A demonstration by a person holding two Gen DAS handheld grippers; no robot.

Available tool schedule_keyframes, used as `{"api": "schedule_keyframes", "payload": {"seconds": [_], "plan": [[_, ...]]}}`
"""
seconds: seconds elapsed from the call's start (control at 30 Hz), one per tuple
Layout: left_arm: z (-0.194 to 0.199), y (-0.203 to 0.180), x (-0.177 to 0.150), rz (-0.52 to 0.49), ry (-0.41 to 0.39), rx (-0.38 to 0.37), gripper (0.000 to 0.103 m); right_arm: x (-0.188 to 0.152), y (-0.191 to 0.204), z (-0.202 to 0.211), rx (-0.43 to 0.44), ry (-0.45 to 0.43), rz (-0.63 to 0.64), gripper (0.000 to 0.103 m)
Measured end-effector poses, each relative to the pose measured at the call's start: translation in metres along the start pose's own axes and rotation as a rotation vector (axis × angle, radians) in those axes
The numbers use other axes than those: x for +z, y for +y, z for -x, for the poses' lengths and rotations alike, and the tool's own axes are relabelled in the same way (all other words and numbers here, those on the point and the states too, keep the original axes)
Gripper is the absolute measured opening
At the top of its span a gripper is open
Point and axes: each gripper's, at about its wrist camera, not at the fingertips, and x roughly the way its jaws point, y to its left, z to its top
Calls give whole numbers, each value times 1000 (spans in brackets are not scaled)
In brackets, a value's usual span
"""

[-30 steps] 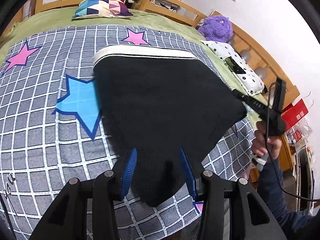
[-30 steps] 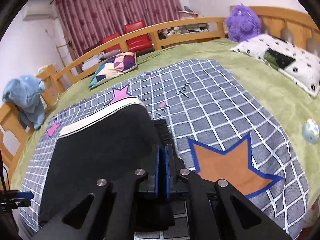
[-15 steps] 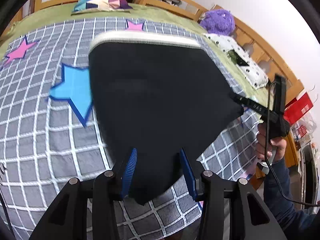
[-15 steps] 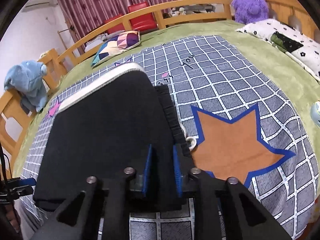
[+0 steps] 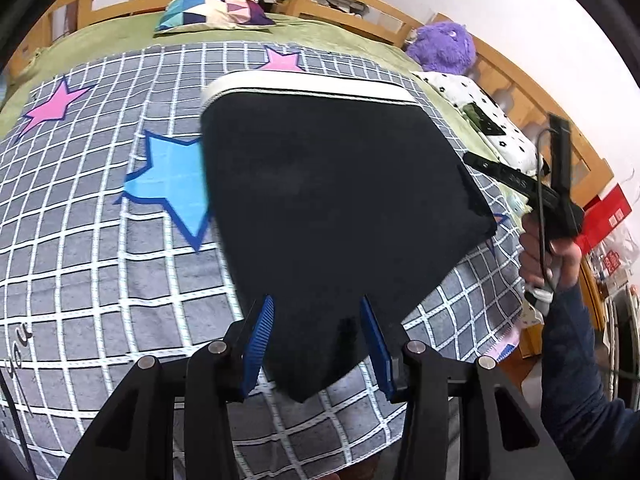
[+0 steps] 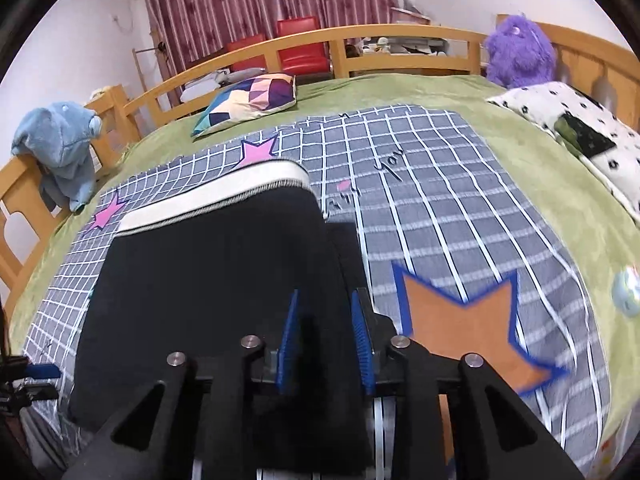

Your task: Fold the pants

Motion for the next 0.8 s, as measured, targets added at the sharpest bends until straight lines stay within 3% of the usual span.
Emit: {"api": "schedule_keyframes", "payload": {"seconds": [0.1,0.13,0.27,0.3,0.33,0.43,0.6,0.73,0.8], "plan": [[2,8,3,29,-5,1,43,12,6,-26,28,63,3,28],[3,12,3,35,-6,3,43,12,8,-32,20,72,16,33],[4,17,7,43,-11,6,43,8,14,-46,-35,75,38,35],[4,19,9,44,-13,5,43,8,13,-47,-31,76,37,31],[4,18,9,47,-13,2,43,8,12,-45,-15,76,37,16],[4,19,10,44,-11,-2,43,10,13,-31,8,42,43,9],[6,20,8,37,-12,-8,43,1,-9,14,47,-84,-105,9],[-1,16,9,30,-6,-17,43,-15,-23,-20,-19,12,-152,14],[-4,13,8,25,2,-11,43,-16,-22,-20,-35,5,-142,16]]}}
